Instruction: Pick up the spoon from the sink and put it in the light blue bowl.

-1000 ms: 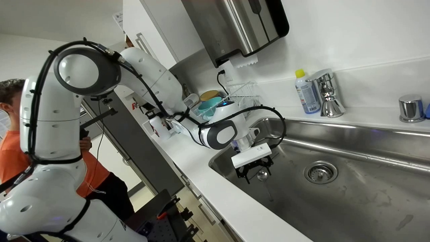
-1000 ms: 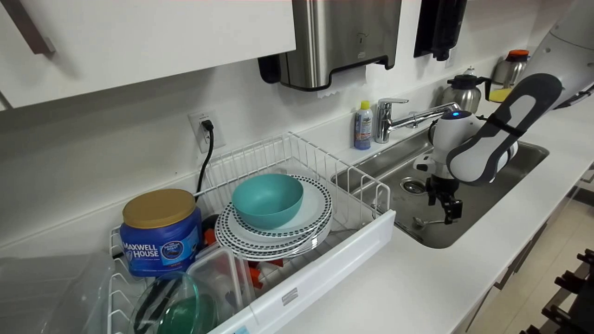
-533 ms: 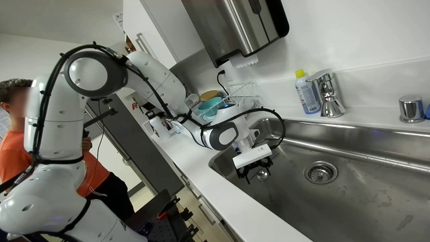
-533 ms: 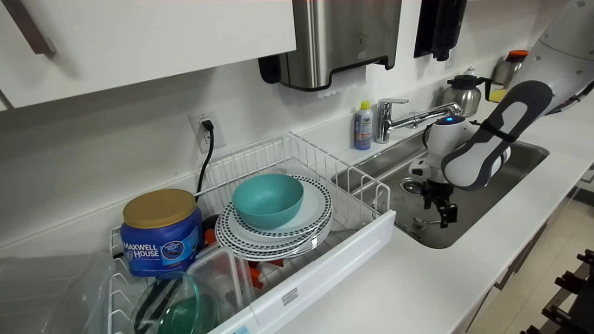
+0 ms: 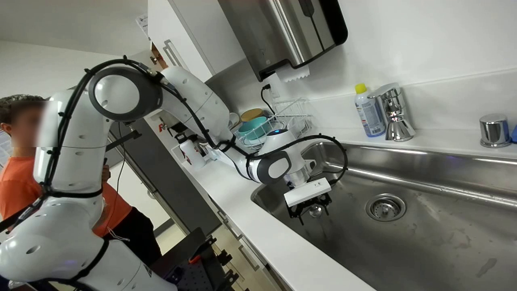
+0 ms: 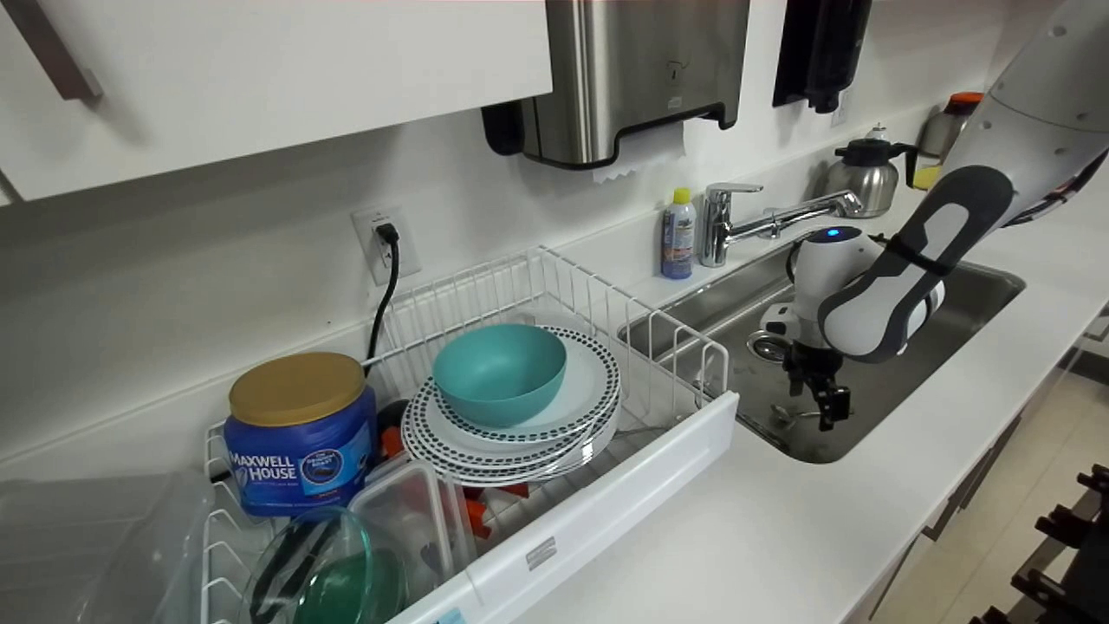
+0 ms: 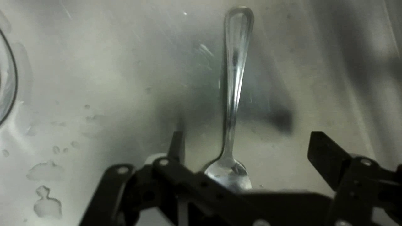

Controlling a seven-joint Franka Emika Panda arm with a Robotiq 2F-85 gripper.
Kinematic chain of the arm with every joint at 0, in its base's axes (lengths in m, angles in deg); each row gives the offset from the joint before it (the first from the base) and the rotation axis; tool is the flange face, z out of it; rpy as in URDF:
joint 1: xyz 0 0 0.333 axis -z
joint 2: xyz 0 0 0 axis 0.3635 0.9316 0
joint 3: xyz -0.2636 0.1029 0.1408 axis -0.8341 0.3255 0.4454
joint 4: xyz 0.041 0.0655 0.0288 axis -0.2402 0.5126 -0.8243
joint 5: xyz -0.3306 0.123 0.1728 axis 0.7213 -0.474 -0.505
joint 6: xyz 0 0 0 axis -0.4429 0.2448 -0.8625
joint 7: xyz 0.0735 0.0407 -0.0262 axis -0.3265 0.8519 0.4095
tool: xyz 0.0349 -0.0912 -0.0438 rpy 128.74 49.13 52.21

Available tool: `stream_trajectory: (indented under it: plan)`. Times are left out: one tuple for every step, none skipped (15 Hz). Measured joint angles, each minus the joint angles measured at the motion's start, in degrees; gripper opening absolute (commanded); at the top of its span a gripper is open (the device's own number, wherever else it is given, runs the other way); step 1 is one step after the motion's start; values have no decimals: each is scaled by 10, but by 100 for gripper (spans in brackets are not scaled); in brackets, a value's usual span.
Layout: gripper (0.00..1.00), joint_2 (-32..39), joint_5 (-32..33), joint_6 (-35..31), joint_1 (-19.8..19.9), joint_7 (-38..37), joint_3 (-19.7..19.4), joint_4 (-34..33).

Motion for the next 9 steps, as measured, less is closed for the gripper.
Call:
stream_trajectory:
  plan:
    - [100,4,0,0,1,0,-1,-4]
    - [75,9,0,0,2,0,-3,-7]
    - [74,14,0,0,3,0,-3,-12]
    - [66,18,0,0,5,0,-4,-15]
    - [59,23,0,0,7,0,-4,-19]
    - [49,25,0,0,9,0,-4,-23]
    - [43,26,0,0,10,0,-4,-27]
    - [35,26,0,0,11,0,-4,-30]
    - [29,25,0,0,11,0,-4,-32]
